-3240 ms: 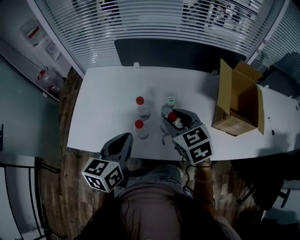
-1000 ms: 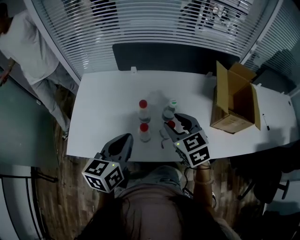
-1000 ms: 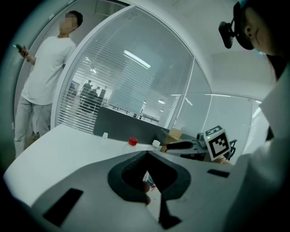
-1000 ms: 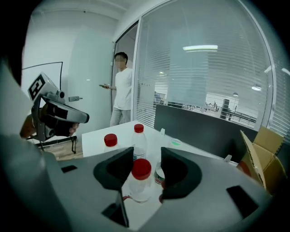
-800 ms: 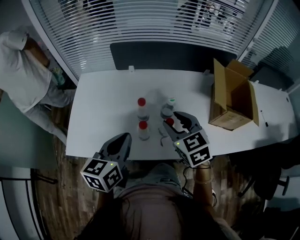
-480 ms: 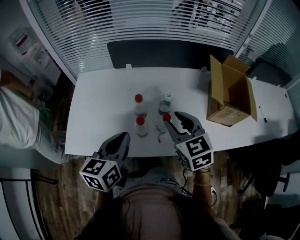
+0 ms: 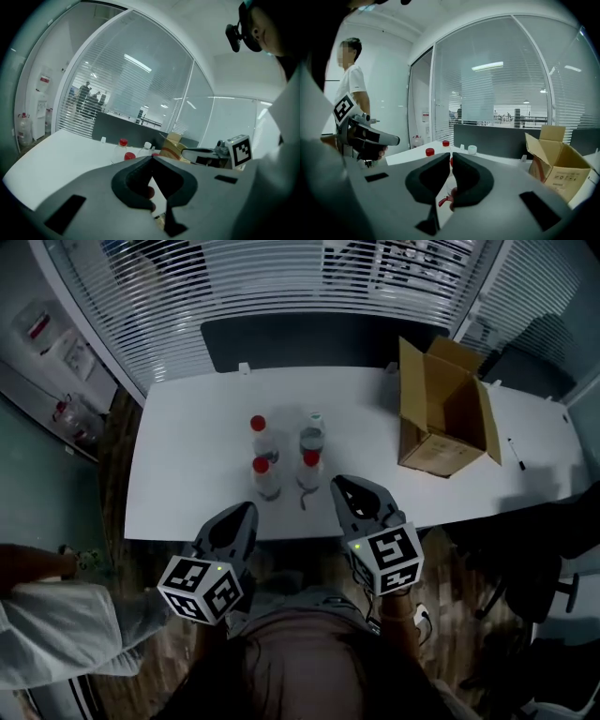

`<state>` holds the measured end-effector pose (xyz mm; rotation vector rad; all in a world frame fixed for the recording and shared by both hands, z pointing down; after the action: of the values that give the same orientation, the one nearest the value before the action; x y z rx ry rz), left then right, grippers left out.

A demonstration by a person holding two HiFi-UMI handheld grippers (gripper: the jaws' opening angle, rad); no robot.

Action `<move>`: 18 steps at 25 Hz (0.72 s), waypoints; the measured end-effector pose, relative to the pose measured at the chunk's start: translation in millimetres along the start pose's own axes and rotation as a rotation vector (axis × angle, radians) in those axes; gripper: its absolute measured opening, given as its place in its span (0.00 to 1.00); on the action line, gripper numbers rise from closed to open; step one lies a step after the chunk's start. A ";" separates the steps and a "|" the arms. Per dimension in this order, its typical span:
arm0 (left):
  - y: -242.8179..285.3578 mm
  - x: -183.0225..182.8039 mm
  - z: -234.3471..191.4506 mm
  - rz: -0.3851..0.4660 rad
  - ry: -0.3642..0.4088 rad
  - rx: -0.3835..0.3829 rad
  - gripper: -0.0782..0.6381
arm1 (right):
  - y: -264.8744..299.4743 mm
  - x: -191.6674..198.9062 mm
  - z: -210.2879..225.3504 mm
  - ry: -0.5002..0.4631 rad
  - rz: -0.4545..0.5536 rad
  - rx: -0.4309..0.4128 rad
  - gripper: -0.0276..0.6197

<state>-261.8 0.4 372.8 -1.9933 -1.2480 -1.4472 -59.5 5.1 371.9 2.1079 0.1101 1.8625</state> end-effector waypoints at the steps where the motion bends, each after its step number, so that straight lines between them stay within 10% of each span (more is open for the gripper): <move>1: -0.8 0.8 4.7 0.002 0.001 -0.002 0.12 | -5.0 1.4 -0.4 0.006 -0.004 -0.005 0.10; 18: -13.7 22.4 68.2 0.035 -0.002 -0.036 0.12 | -62.1 24.4 -2.6 0.031 -0.042 -0.039 0.08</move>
<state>-233.0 67.0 363.1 -2.0302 -1.1905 -1.4609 -48.9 70.8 377.3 2.0358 0.1236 1.8591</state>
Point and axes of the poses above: the fingertips, and each gripper's own axes: y forward along the fingers, z to its right, x out of its underside, the point moved 6 cm from there along -y, backward along the fingers, and after that the axes turned 13 degrees about x, right-handed, at the moved point
